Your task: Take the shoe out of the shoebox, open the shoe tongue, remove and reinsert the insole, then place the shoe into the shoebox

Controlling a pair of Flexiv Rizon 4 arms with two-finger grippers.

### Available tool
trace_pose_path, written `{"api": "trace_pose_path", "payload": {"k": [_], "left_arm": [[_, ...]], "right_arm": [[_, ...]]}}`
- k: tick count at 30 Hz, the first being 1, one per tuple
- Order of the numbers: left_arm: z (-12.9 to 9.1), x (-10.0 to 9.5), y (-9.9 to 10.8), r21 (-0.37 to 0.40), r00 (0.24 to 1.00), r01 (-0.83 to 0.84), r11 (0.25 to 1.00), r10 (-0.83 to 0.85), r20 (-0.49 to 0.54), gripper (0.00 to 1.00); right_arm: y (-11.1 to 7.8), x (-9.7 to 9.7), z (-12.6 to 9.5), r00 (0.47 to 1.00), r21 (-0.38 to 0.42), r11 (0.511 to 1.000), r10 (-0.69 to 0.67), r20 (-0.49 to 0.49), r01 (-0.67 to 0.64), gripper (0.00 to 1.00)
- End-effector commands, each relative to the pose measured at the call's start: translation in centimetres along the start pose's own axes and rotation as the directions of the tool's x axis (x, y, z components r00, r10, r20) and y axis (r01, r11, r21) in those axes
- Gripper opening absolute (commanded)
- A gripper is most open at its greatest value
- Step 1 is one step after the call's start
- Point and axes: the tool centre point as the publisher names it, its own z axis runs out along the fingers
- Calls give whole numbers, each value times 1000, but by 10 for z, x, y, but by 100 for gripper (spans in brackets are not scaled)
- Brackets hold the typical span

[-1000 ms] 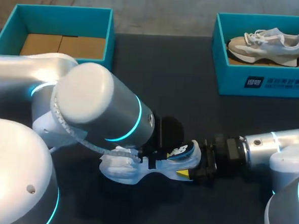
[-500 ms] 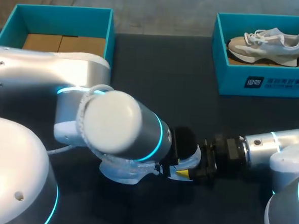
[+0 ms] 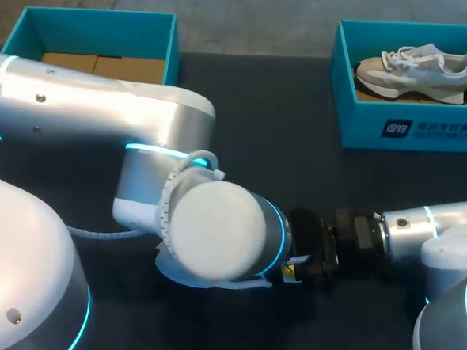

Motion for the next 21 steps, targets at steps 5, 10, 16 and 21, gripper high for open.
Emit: {"api": "trace_pose_path", "payload": {"k": [5, 10, 16, 21], "left_arm": [[7, -4, -4, -36, 999, 21, 999, -20, 30, 31], [7, -8, 0, -30, 999, 42, 999, -41, 28, 0], [2, -17, 1, 7, 998, 57, 998, -57, 3, 0], [-2, -26, -5, 51, 997, 66, 997, -65, -34, 0]], "right_arm": [[-1, 1, 1, 1000, 3, 1000, 0, 2, 0, 0], [-1, 1, 1, 1000, 3, 1000, 0, 2, 0, 0], [-1, 1, 1, 1000, 3, 1000, 0, 2, 0, 0], [-1, 1, 1, 1000, 3, 1000, 0, 2, 0, 0]]}}
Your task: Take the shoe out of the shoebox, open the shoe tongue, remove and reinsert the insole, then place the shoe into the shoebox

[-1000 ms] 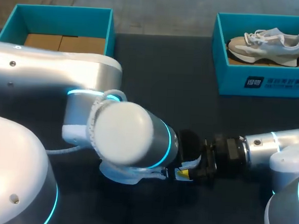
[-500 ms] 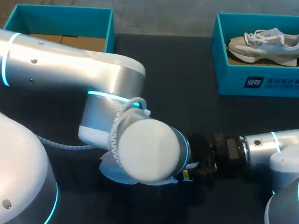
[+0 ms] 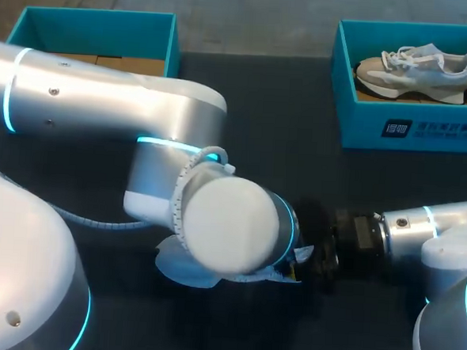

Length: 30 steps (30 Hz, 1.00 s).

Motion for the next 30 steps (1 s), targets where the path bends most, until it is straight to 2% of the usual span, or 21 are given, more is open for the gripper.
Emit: {"api": "trace_pose_path", "payload": {"k": [1, 7, 16, 17, 19, 20, 22, 24, 30], "left_arm": [[-6, -17, 5, 44, 998, 6, 999, -4, -57, 0], [-5, -27, -5, 90, 992, 19, 996, -8, -123, 0], [5, -28, -17, 67, 992, 10, 998, -1, -130, 0], [5, -26, -17, 65, 992, 5, 998, 4, -130, 4], [6, -23, -16, 61, 991, -3, 998, 11, -131, 22], [6, -22, -15, 61, 991, -5, 998, 13, -132, 28], [5, -19, -14, 61, 991, -7, 998, 15, -134, 35], [5, -17, -12, 62, 991, -8, 998, 16, -136, 40], [1, -8, -5, 69, 989, -3, 998, 13, -144, 41]], "right_arm": [[-1, 1, 2, 1000, 3, 1000, 0, 2, 0, 0], [-1, 1, 2, 1000, 3, 1000, 0, 2, 0, 0], [-1, 1, 2, 1000, 3, 1000, 0, 2, 0, 0], [-1, 1, 2, 1000, 3, 1000, 0, 2, 0, 0], [-1, 1, 2, 1000, 3, 1000, 0, 2, 0, 0], [-1, 1, 2, 1000, 3, 1000, 0, 2, 0, 0], [-1, 1, 2, 1000, 3, 1000, 0, 2, 0, 0], [-1, 1, 2, 1000, 3, 1000, 0, 2, 0, 0], [-1, 1, 2, 1000, 3, 1000, 0, 2, 0, 0]]}}
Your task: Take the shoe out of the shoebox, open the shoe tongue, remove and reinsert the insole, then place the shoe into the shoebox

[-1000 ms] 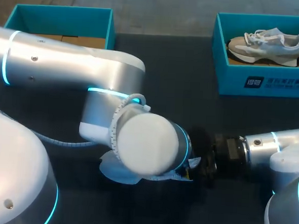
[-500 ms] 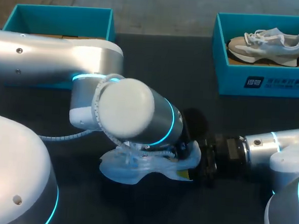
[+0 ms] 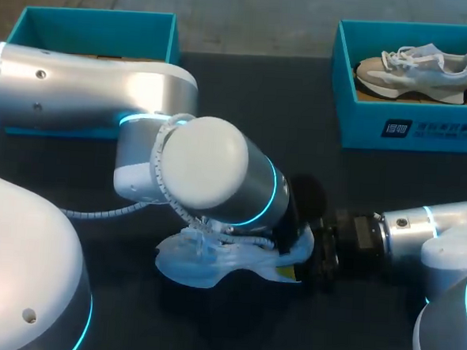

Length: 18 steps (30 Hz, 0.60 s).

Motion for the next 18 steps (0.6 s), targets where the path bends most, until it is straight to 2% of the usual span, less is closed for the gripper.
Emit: {"api": "trace_pose_path", "payload": {"k": [1, 10, 18], "left_arm": [[-4, 7, 7, 14, 1000, 5, 1000, -5, 0, 41], [-7, 18, 17, 30, 1000, -20, 999, 20, 13, 42], [-2, 10, 19, 64, 1000, -19, 998, 18, 10, 42]], "right_arm": [[-1, 1, 2, 1000, 3, 1000, 0, 2, 0, 0], [-1, 1, 2, 1000, 3, 1000, 0, 2, 0, 0], [-1, 1, 2, 1000, 3, 1000, 0, 2, 0, 0]]}}
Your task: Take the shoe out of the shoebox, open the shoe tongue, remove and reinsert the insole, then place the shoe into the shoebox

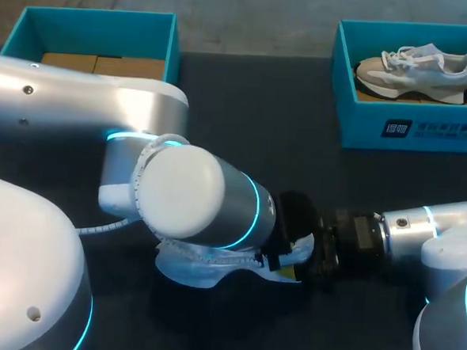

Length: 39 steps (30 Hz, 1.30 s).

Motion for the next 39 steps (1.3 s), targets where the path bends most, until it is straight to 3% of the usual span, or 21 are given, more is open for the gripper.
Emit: {"api": "trace_pose_path", "payload": {"k": [1, 15, 22, 30, 39], "left_arm": [[4, -6, 5, 17, 1000, 0, 1000, 0, -6, 42], [15, -10, 4, 50, 999, -10, 999, 12, -30, 41], [19, -11, 4, 43, 999, -5, 999, 7, -37, 33], [20, -12, 5, 48, 999, 6, 999, -3, -51, 0], [7, -20, 1, 122, 989, 37, 992, -19, -144, 0]], "right_arm": [[-1, 1, 2, 1000, 3, 1000, 0, 2, 0, 0], [-1, 1, 2, 1000, 3, 1000, 0, 2, 0, 0], [-1, 1, 2, 1000, 3, 1000, 0, 2, 0, 0], [-1, 1, 2, 1000, 3, 1000, 0, 2, 0, 0], [-1, 1, 2, 1000, 3, 1000, 0, 2, 0, 0]]}}
